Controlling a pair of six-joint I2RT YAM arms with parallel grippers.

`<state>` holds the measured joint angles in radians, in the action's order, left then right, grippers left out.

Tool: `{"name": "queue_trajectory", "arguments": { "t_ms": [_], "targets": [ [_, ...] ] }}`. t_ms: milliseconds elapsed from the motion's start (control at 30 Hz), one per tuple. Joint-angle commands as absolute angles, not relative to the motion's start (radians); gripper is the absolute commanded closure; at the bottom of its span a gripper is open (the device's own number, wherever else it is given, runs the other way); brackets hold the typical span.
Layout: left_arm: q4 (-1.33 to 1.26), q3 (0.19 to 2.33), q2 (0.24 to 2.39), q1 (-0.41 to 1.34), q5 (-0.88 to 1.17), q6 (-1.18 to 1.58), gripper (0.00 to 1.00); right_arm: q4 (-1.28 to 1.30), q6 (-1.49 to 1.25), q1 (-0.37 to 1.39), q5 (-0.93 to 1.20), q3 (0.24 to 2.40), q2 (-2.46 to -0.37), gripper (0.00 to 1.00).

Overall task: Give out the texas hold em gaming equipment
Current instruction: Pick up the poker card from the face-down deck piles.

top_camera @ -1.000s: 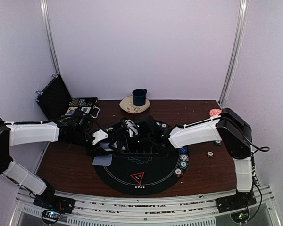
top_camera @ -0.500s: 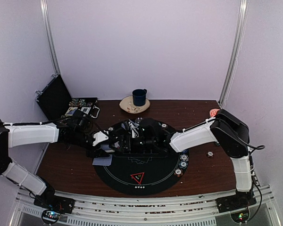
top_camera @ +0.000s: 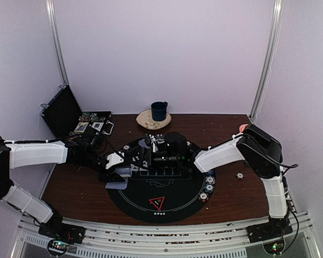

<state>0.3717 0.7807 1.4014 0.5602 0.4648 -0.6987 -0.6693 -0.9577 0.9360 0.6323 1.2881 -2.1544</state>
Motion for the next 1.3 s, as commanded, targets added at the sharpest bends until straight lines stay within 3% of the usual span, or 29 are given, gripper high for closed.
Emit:
{"name": "queue_trajectory", "arguments": {
  "t_ms": [0,867,1267],
  "targets": [
    [0.365,0.779,1.391,0.563,0.495,-0.716,0.66,-0.623,-0.926,0.950,0.643,1.343,-2.177,0.07],
    [0.366,0.778,1.394,0.564,0.504,-0.723,0.66,-0.497,-0.875,0.968,0.641,1.450,-2.271,0.12],
    [0.368,0.782,1.407,0.563,0.504,-0.723,0.66,-0.674,-0.936,0.969,0.711,1.326,-2.200,0.09]
  ]
}}
